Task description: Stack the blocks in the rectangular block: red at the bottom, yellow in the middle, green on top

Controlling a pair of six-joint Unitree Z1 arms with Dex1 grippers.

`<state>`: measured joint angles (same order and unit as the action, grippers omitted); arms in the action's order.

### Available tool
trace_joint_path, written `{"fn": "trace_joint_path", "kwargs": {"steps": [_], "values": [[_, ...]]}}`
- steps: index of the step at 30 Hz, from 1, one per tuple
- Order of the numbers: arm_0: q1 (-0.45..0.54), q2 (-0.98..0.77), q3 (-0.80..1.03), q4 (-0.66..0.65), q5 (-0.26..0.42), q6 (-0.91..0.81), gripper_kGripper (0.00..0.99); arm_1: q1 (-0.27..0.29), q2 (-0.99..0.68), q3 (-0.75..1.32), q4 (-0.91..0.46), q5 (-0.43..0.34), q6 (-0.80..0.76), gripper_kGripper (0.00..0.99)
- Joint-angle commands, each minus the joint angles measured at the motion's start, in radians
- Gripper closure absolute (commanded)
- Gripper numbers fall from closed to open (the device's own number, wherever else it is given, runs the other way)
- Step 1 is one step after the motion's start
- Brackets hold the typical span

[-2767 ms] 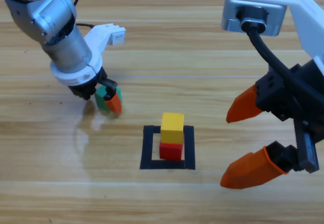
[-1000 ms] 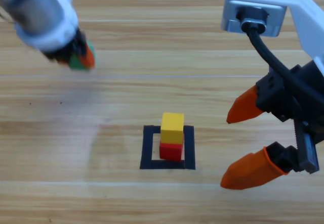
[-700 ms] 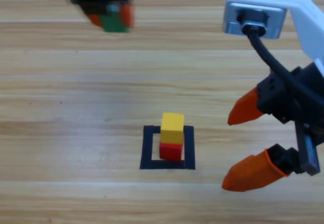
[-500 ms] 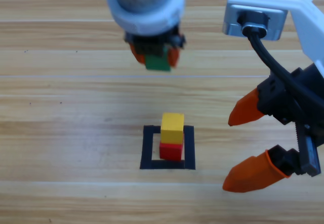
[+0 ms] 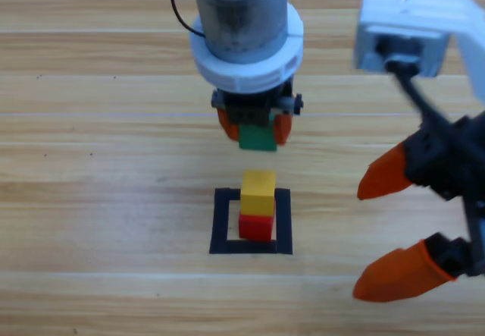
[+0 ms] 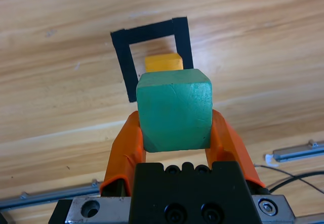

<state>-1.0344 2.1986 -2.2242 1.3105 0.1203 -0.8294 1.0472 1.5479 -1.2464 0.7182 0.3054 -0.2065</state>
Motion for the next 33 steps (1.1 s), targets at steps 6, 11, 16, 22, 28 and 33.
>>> {"fn": "trace_joint_path", "kwargs": {"steps": [6, 11, 16, 22, 28, 33], "values": [[-0.010, 0.082, 0.005, 0.015, -0.022, -0.025, 0.953, 0.031, -0.091, 0.056, -0.016, -0.011, -0.001, 0.001], [-0.012, 0.084, 0.006, 0.015, 0.005, -0.039, 0.953, 0.031, -0.111, 0.065, -0.016, -0.014, -0.002, 0.001], [-0.012, 0.090, 0.018, 0.013, 0.016, -0.062, 0.953, 0.031, -0.103, 0.067, -0.016, -0.014, -0.004, 0.001], [-0.026, 0.079, 0.026, 0.007, 0.032, -0.086, 0.953, 0.031, -0.101, 0.067, -0.016, -0.019, -0.004, 0.001], [-0.041, 0.076, 0.038, -0.010, 0.041, -0.088, 0.953, 0.031, -0.098, 0.068, -0.016, -0.019, -0.004, 0.001], [-0.042, 0.047, 0.113, -0.068, 0.041, -0.074, 0.953, 0.031, -0.094, 0.067, -0.016, -0.019, -0.005, 0.001]]}}
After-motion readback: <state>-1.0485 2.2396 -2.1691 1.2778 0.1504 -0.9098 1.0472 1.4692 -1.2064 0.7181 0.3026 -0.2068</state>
